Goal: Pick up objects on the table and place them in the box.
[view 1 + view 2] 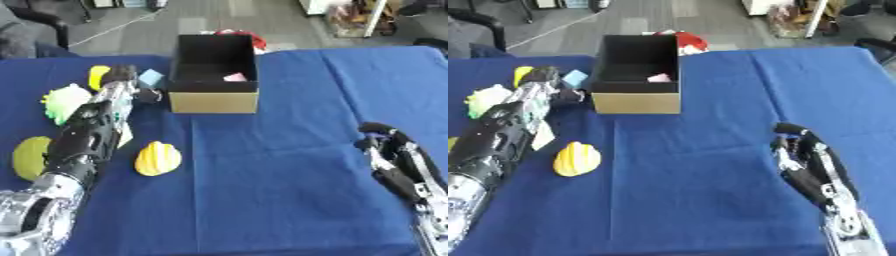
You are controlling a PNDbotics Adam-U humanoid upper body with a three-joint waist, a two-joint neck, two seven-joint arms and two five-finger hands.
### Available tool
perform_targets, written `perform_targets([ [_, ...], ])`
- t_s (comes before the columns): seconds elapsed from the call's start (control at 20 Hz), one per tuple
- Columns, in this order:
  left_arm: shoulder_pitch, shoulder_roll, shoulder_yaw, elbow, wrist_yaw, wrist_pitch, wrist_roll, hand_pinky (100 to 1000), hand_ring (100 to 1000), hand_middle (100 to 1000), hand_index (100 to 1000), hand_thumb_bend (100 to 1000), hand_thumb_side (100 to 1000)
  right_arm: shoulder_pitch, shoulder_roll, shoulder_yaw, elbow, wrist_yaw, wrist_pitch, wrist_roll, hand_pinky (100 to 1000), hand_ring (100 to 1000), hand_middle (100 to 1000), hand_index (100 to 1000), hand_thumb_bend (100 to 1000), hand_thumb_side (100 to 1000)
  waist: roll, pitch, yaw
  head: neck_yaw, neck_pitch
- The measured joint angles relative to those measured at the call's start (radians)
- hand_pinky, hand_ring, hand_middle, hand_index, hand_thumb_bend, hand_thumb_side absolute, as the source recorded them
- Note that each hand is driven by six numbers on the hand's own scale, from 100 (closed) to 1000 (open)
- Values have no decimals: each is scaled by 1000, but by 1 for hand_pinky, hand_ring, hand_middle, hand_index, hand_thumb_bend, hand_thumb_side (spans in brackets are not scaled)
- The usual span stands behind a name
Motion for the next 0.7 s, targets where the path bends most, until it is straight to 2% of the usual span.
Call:
perform_targets([
  [0.3, 5, 0, 1, 1, 7, 37, 50, 774, 688, 715, 892, 247, 537, 0, 0, 0, 2, -1, 0, 0, 755, 661, 743, 799, 100, 355, 0, 0, 0, 21, 0],
  [0.7, 9, -2, 0, 2, 44, 37, 110, 788, 715, 748, 908, 241, 711, -1, 0, 0, 4, -1, 1, 1, 755, 661, 743, 799, 100, 355, 0, 2, 0, 25, 0],
])
